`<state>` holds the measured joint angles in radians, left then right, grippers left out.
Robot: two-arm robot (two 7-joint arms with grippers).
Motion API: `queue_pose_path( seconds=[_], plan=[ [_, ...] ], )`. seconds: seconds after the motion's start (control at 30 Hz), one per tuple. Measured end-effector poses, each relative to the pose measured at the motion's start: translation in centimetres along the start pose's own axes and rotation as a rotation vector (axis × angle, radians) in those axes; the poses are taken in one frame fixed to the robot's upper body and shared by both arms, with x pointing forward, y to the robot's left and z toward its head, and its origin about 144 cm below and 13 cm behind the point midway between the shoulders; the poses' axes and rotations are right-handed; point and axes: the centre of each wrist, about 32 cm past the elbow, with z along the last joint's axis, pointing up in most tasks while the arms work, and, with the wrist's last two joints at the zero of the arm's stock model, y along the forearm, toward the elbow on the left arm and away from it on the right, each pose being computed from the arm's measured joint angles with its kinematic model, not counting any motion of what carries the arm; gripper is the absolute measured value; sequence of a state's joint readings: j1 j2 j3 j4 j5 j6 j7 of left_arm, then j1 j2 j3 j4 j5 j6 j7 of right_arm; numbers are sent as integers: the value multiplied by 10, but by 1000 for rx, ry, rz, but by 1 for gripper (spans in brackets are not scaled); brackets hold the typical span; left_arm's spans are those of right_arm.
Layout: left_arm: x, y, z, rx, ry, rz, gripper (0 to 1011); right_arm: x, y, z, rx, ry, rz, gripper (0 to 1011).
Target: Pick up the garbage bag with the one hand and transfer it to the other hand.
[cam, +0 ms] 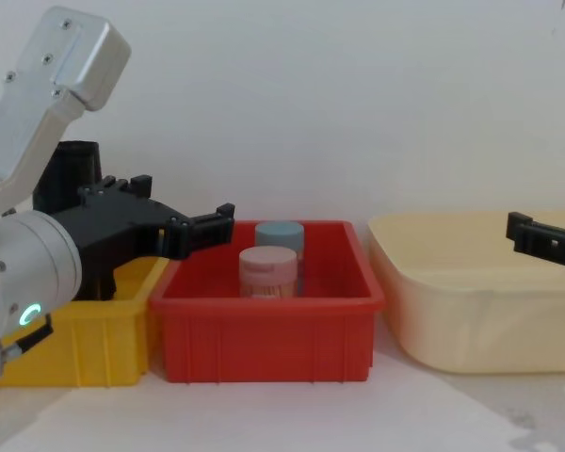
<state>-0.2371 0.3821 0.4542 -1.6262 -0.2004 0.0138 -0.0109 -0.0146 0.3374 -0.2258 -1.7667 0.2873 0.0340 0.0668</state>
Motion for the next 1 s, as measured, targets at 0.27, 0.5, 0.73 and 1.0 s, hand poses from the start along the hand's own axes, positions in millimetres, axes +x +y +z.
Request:
queue_pose_path(
  seconds=[0.27, 0.5, 0.73, 1.0],
  plan=[
    [0, 0, 0, 0, 0, 0, 1002, 0, 0, 0, 0, 0, 0, 1001],
    [0, 0, 0, 0, 0, 0, 1001, 0, 0, 0, 0, 0, 0, 1001],
    [0, 0, 0, 0, 0, 0, 1002, 0, 0, 0, 0, 0, 0, 1002],
    [0, 0, 0, 0, 0, 0, 1002, 0, 0, 0, 0, 0, 0, 1002]
  ],
)
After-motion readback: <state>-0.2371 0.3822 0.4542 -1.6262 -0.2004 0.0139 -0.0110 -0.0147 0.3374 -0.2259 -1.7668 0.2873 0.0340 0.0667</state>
